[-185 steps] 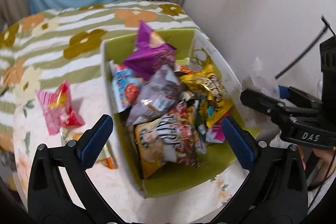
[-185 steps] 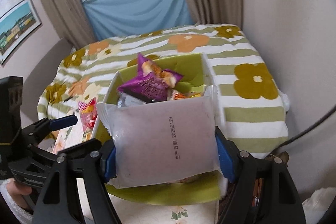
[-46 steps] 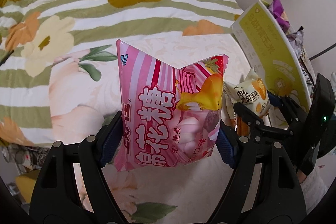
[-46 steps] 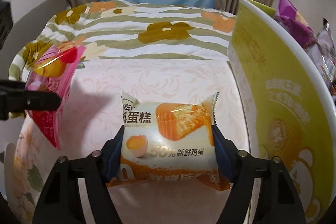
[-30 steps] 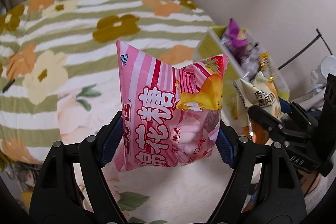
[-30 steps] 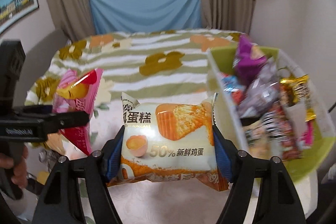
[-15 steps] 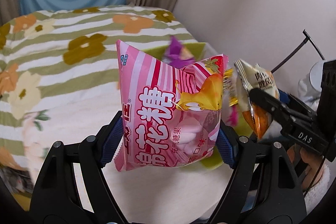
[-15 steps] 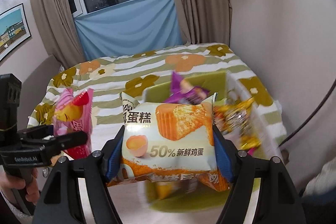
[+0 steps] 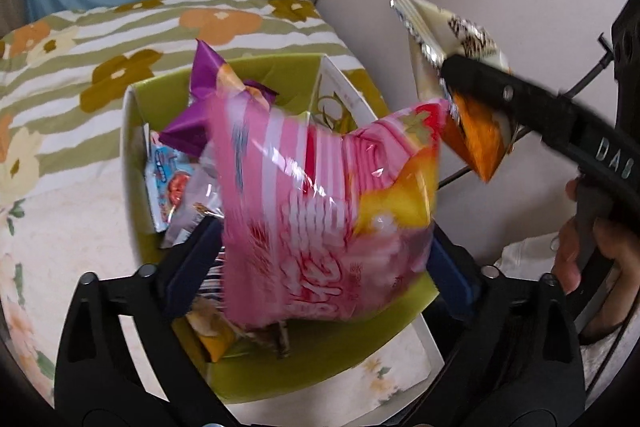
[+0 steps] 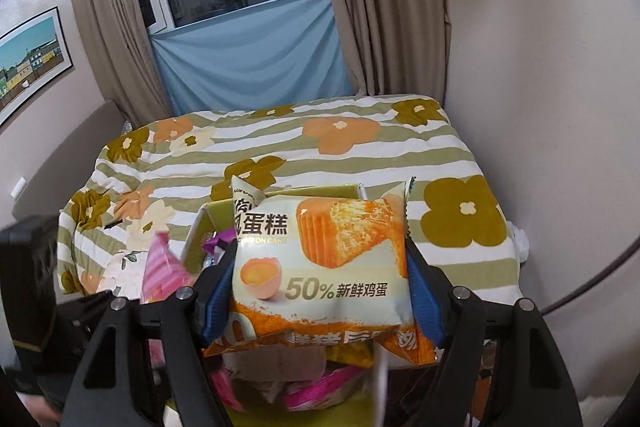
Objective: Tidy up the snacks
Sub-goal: 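Lift both bags and carry them over the yellow-green box, then open both grippers to drop the pink bag and egg cake packet into the box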
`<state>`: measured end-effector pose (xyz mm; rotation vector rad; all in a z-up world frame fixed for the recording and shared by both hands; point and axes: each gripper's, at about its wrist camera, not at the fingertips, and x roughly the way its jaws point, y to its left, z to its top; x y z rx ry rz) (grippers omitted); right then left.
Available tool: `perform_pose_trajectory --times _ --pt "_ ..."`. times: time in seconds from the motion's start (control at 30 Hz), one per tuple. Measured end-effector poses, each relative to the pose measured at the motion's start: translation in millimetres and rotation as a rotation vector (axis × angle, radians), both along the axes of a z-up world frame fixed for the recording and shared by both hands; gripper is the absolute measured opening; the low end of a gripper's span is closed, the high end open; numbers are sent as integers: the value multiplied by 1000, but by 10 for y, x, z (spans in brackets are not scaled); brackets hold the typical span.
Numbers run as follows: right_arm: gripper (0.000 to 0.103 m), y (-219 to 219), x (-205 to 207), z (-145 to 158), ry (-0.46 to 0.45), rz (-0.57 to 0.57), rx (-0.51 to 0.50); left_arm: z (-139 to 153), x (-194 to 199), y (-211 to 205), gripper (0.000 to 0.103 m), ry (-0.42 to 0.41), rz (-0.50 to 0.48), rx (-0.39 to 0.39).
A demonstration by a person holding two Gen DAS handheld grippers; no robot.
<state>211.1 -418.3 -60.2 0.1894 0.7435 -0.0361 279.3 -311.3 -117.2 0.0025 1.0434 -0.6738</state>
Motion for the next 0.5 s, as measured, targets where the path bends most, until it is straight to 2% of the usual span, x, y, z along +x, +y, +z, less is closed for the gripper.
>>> perform_pose_trajectory --times 0.13,0.5 --pt "70 -90 50 -34 -2 28 7 -33 -9 -18 98 4 27 37" --pt "71 -108 356 -197 49 131 15 -31 141 375 98 28 163 5"
